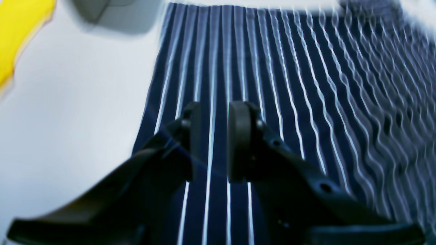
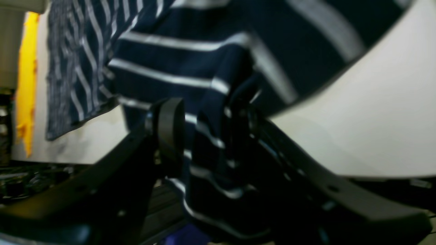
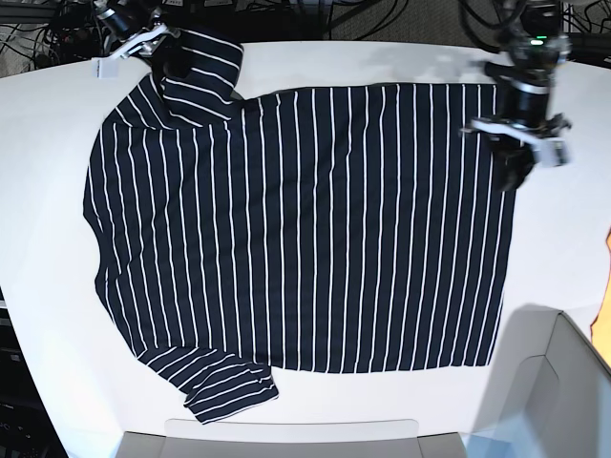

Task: Fold the T-shirt properly
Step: 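Grasp the shirt's shoulder edges with the left and right grippers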

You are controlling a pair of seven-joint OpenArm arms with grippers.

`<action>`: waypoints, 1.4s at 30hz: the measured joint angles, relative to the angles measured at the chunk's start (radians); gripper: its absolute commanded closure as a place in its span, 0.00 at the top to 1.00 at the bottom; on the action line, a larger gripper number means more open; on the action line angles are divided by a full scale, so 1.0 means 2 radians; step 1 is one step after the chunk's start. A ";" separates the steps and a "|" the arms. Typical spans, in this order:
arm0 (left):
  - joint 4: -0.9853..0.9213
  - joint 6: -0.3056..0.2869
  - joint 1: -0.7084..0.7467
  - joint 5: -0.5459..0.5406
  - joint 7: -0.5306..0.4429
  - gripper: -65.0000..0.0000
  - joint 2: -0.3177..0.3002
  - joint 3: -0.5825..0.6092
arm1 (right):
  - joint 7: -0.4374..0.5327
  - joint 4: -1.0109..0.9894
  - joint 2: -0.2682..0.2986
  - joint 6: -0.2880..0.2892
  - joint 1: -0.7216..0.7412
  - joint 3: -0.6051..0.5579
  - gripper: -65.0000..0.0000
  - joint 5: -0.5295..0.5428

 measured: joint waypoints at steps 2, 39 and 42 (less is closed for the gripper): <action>-0.008 0.000 -0.002 -0.118 0.084 0.36 -0.009 -0.064 | 0.002 0.000 -0.001 -0.003 0.003 0.000 0.37 0.000; -0.282 -0.007 -0.010 -0.159 0.146 0.39 -0.078 -0.096 | -0.025 0.006 0.029 -0.015 0.027 -0.001 0.36 -0.006; -0.274 -0.010 0.011 -0.192 0.144 0.39 -0.079 -0.071 | -0.025 0.006 0.029 -0.015 0.028 -0.001 0.36 -0.006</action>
